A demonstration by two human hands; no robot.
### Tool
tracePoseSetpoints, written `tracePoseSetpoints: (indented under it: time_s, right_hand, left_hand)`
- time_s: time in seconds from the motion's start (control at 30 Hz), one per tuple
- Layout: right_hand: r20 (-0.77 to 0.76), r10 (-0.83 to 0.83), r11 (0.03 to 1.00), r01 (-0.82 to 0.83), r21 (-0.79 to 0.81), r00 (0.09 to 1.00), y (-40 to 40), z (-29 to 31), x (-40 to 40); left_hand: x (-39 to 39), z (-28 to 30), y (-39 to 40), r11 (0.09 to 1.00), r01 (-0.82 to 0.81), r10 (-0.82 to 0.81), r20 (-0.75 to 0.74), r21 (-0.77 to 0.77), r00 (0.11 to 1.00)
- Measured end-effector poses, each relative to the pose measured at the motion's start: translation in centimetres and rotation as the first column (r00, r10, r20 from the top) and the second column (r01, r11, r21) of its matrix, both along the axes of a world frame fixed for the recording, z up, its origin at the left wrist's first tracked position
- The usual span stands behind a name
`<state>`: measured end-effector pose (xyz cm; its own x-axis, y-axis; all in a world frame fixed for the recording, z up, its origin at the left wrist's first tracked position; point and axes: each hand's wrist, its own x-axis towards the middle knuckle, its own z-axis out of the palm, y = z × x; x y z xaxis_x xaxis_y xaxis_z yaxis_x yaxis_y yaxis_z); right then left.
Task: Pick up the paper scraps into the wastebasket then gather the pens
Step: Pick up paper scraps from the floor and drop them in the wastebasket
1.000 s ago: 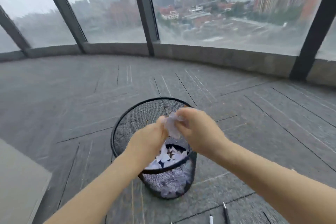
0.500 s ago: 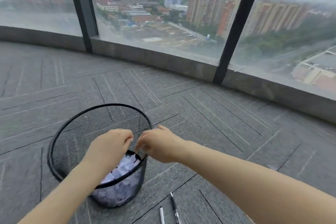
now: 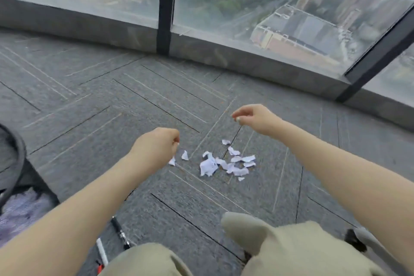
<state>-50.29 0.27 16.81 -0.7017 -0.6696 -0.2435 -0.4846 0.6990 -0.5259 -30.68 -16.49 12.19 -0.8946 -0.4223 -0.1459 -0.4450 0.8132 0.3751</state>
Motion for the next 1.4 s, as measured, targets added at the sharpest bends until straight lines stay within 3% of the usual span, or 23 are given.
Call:
tracePoseSetpoints:
  time_s: [0.17,0.33,0.6,0.7,0.8,0.87,1.03,1.17,1.33,1.4]
  right_hand:
    - [0.200,-0.182,0.981,0.165,0.099,0.963,5.4,-10.7,-3.5]
    - [0.187,-0.174,0.977,0.146,0.153,0.967,9.0,-19.3,-6.7]
    - [0.024,0.017,0.984,-0.021,0.177,1.000,10.2,-25.7,-9.7]
    - [0.044,0.087,0.979,-0.094,0.179,0.995,10.6,-26.5,-9.5]
    - [0.064,0.071,0.984,-0.080,0.156,0.995,11.1,-26.7,-9.2]
    - [0.097,0.012,0.991,-0.024,0.130,0.995,11.5,-26.8,-9.1]
    - [0.287,-0.291,0.950,0.311,-0.025,0.913,12.7,-25.4,-8.6]
    - [0.477,-0.255,0.954,0.299,-0.017,0.841,12.5,-24.0,-6.9]
    - [0.338,-0.232,0.972,0.228,0.050,0.912,11.2,-26.3,-5.1]
    - [0.234,-0.241,0.971,0.234,0.056,0.942,11.2,-27.1,-4.7]
  left_hand:
    - [-4.1,-6.8,2.3,1.000,-0.002,0.007,0.341,-0.017,0.940]
    - [-9.0,-13.0,3.3,0.996,-0.070,0.033,0.475,0.062,0.879]
    - [-15.5,-19.1,7.7,0.927,-0.313,0.227,0.356,0.206,0.906]
    - [-16.9,-20.6,9.1,0.915,-0.371,0.307,0.322,0.160,0.895]
    - [-17.5,-21.5,9.5,0.932,-0.355,0.313,0.331,0.076,0.890]
    - [-17.2,-21.8,9.6,0.913,-0.388,0.329,0.333,0.127,0.884]
    - [-15.9,-22.0,9.9,0.855,-0.461,0.369,0.347,0.236,0.862]
    - [-15.9,-21.3,9.5,0.805,-0.497,0.405,0.312,0.324,0.860]
    - [-16.1,-19.1,10.2,0.753,-0.423,0.291,0.322,0.504,0.901]
    - [-16.1,-19.4,10.8,0.812,-0.331,0.173,0.343,0.481,0.923]
